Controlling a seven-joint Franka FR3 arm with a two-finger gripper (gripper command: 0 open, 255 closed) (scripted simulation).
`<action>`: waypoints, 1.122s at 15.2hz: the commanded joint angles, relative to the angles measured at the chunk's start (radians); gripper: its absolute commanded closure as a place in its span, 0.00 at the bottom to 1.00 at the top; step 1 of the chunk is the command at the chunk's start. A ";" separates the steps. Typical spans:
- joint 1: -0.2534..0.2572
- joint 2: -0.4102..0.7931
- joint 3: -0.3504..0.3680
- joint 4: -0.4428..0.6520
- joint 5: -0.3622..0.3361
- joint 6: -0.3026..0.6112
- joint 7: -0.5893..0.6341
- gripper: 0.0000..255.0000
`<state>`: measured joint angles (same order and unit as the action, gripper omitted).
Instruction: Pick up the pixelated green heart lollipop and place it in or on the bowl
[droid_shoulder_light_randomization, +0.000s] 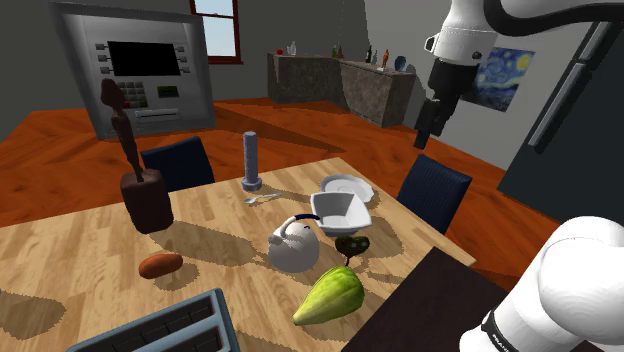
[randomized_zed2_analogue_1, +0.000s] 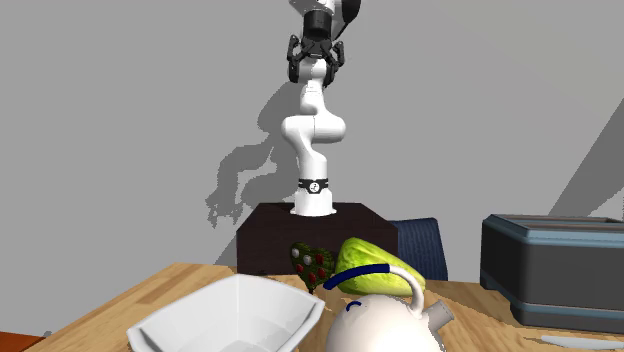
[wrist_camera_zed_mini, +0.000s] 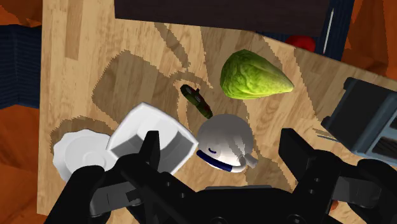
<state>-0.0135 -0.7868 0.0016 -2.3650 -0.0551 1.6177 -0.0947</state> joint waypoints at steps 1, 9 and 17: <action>0.000 0.000 0.000 0.000 0.000 0.000 0.000 0.00; 0.016 0.049 -0.063 -0.231 -0.041 0.283 -0.119 0.00; 0.025 0.227 -0.133 -0.378 -0.087 0.611 -0.237 0.00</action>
<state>0.0098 -0.5887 -0.1235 -2.7243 -0.1362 2.1785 -0.3170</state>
